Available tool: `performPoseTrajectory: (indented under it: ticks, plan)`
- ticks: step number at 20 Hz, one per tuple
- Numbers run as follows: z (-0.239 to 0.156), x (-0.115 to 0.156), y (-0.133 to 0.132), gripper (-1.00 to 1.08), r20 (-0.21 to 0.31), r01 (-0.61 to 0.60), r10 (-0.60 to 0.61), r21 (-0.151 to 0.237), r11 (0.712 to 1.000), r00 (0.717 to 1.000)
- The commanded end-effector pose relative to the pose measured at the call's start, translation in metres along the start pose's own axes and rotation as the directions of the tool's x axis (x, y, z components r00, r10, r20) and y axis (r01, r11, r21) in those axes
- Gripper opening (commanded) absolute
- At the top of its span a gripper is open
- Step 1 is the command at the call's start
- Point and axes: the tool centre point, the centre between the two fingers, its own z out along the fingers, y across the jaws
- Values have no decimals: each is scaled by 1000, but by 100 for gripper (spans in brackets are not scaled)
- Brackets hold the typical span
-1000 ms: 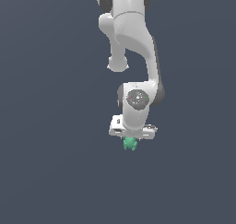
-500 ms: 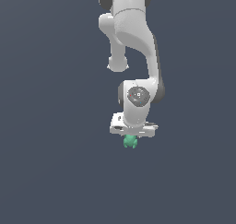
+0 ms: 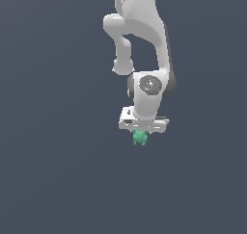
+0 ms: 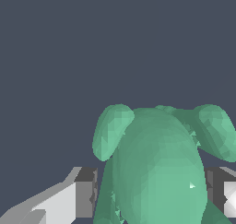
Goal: Pick up the object and move it to a goal position.
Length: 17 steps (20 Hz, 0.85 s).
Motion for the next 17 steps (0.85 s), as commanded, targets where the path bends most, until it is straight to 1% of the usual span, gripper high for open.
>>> performPoseTrajectory:
  ticks: [1,9,13,17]
  plan:
    - [-9,-13,-4,-100,-1,0,0,0,1000,1000]
    - [-30,-42,-15,-100,-1,0,0,0,1000,1000]
    - [-35,-48,-17,-100,-1,0,0,0,1000,1000]
    - [-36,-49,-18,-100,-1,0,0,0,1000,1000]
